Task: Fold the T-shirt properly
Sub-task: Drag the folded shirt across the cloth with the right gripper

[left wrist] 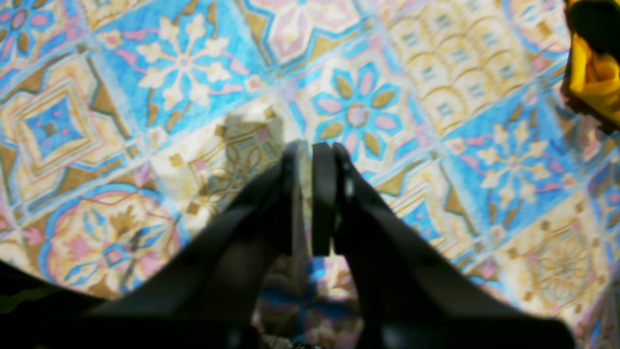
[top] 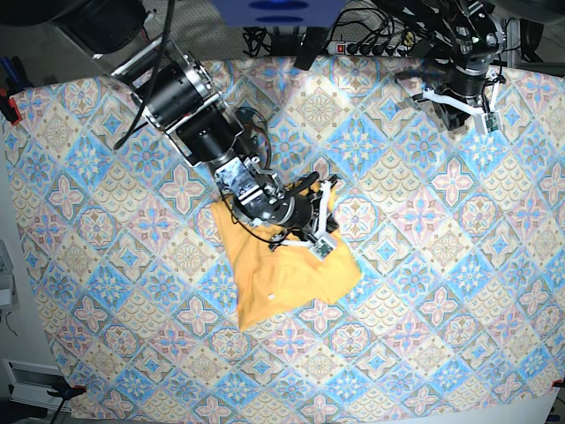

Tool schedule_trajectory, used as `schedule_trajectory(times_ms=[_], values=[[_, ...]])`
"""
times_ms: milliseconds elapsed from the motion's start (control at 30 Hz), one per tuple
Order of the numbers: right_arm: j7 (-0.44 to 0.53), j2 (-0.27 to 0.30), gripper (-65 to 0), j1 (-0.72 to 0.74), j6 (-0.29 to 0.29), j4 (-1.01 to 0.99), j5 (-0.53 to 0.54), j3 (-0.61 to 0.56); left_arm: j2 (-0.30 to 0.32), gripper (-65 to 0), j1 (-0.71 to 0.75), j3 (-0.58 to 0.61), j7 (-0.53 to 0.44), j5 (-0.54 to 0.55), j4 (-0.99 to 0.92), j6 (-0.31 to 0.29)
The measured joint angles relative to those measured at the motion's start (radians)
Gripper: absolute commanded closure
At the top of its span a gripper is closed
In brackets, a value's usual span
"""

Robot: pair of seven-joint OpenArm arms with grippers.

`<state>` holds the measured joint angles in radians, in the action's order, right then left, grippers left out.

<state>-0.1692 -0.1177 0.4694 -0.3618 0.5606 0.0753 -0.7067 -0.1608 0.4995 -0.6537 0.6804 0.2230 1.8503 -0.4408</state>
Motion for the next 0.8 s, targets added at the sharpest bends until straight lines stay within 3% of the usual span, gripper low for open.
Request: schedule_trajectory(times_ms=[267,800], values=[[0.019,0.099,-1.1,0.018,-0.008,0.0,0.003,0.084,0.0,-3.9,0.0,0.002,0.0,0.003,0.0,0.0],[-0.011,0.225,-1.1,0.088,0.001,-0.008,-0.008,0.257,0.0,-3.9,0.0,0.002,0.0,0.005,0.0,0.0]])
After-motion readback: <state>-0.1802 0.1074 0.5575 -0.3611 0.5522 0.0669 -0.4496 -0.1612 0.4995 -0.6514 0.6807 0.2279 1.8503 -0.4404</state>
